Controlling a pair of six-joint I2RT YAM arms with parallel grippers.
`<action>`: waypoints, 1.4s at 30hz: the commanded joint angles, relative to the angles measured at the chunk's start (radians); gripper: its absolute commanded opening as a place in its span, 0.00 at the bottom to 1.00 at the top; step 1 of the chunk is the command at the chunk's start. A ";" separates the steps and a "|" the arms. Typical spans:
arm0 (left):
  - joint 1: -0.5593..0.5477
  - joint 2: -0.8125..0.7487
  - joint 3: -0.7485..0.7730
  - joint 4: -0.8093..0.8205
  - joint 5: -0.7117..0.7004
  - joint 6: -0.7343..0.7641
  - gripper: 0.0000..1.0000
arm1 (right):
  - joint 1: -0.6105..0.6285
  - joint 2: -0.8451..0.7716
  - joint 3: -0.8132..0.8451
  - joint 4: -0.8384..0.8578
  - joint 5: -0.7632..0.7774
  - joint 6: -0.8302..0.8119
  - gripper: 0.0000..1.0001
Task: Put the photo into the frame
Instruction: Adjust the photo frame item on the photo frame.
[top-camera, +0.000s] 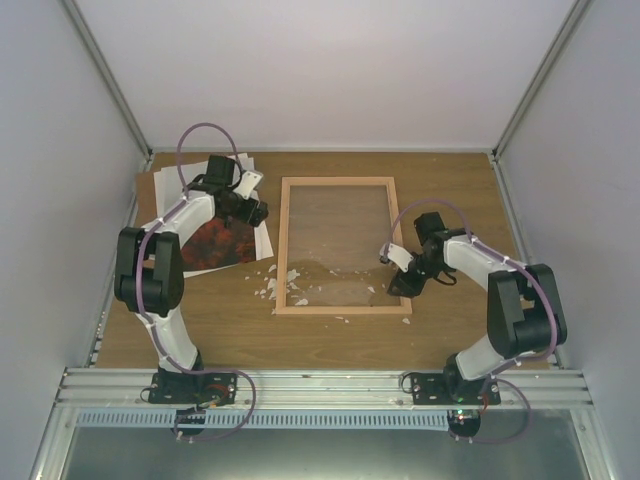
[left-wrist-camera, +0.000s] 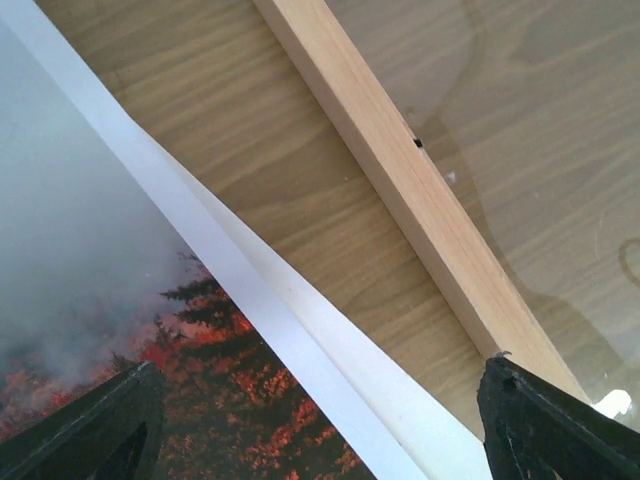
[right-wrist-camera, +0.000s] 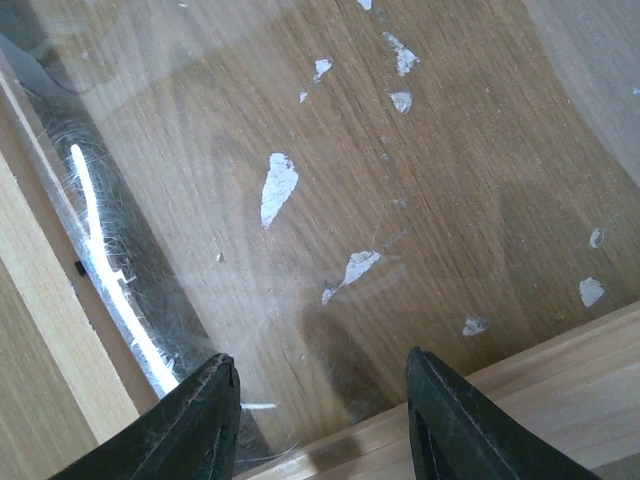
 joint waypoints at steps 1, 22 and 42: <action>0.005 -0.045 -0.023 0.000 0.041 0.077 0.84 | 0.000 0.026 -0.014 0.005 0.067 -0.018 0.47; -0.095 -0.007 -0.117 -0.045 -0.058 0.323 0.58 | -0.008 -0.047 0.102 -0.042 -0.028 0.002 0.47; -0.131 0.024 -0.141 -0.018 -0.055 0.286 0.58 | 0.133 -0.190 -0.021 0.006 0.290 -0.137 0.55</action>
